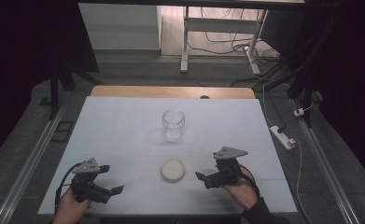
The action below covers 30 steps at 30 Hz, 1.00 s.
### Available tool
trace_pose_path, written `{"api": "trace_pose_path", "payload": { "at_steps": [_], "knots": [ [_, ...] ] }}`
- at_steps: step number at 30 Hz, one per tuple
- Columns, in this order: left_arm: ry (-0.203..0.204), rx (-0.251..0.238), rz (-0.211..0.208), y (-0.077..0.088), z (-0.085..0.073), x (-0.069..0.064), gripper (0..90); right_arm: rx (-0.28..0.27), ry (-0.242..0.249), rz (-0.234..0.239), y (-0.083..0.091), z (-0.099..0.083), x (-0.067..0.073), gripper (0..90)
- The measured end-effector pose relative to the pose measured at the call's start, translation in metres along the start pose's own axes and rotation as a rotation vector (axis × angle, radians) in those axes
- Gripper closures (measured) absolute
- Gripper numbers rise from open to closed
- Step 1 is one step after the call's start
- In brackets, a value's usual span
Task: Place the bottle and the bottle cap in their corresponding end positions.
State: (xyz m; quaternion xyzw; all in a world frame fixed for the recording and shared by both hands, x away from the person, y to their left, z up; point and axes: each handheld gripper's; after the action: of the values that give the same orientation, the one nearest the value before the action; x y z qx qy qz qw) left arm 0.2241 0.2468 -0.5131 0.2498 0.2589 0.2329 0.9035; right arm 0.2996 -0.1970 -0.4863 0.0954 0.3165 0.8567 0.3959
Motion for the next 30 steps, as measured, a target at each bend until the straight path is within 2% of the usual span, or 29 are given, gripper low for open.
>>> {"api": "trace_pose_path", "payload": {
  "at_steps": [14, 20, 25, 30],
  "knots": [
    [0.035, -0.027, 0.065, 0.025, -0.023, -0.003, 0.0, -0.014, -0.063, -0.105, 0.041, -0.034, -0.019, 0.0],
    [0.051, -0.035, 0.097, 0.033, -0.032, -0.003, 0.0, -0.018, -0.08, -0.145, 0.056, -0.046, -0.023, 0.0],
    [0.067, -0.036, 0.118, 0.038, -0.039, -0.004, 0.0, -0.005, -0.099, -0.165, 0.064, -0.056, -0.025, 0.0],
    [0.084, -0.038, 0.14, 0.043, -0.045, -0.003, 0.0, 0.033, -0.114, -0.182, 0.069, -0.066, -0.026, 0.0]
  ]
}}
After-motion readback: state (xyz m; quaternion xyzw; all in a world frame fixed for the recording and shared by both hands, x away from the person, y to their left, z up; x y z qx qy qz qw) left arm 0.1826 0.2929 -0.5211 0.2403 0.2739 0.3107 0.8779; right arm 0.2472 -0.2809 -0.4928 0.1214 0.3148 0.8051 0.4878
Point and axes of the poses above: each handheld gripper's, and its own axes: y roughly backward along the jaws, z roughly out of its top, x roughly to its left, and after that the axes turned 11 degrees about -z, right-handed
